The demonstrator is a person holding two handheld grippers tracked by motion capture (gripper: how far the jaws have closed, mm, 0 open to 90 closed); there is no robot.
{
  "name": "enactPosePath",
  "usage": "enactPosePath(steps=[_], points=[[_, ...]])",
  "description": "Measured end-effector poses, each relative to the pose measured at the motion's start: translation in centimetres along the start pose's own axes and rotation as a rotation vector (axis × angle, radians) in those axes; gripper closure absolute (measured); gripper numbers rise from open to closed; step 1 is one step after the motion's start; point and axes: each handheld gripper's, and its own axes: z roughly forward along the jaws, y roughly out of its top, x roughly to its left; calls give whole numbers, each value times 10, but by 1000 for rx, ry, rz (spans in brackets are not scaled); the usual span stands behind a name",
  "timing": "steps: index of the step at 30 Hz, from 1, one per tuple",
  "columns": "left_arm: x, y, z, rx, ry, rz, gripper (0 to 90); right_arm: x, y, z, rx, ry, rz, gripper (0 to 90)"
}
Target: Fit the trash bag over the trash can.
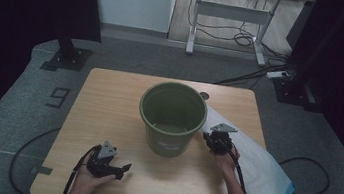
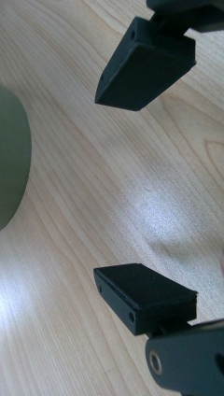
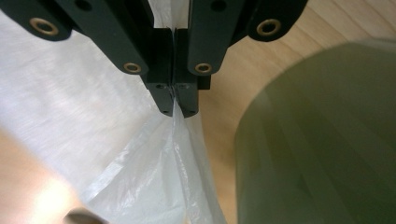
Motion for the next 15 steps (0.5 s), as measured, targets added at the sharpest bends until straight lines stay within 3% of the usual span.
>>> enactPosePath(steps=[1, 6, 9, 15], points=[[0, 0, 0, -1, 1, 0, 151, -3, 5, -10, -43, 1, 22, 884], [0, -1, -3, -5, 4, -7, 150, -13, 13, -32, -134, -7, 74, 884], [1, -1, -4, -10, 6, -11, 151, -19, 20, -46, -170, 3, 110, 884], [3, -1, -5, -18, 6, -19, 151, -23, 33, -67, -241, 9, 129, 884]])
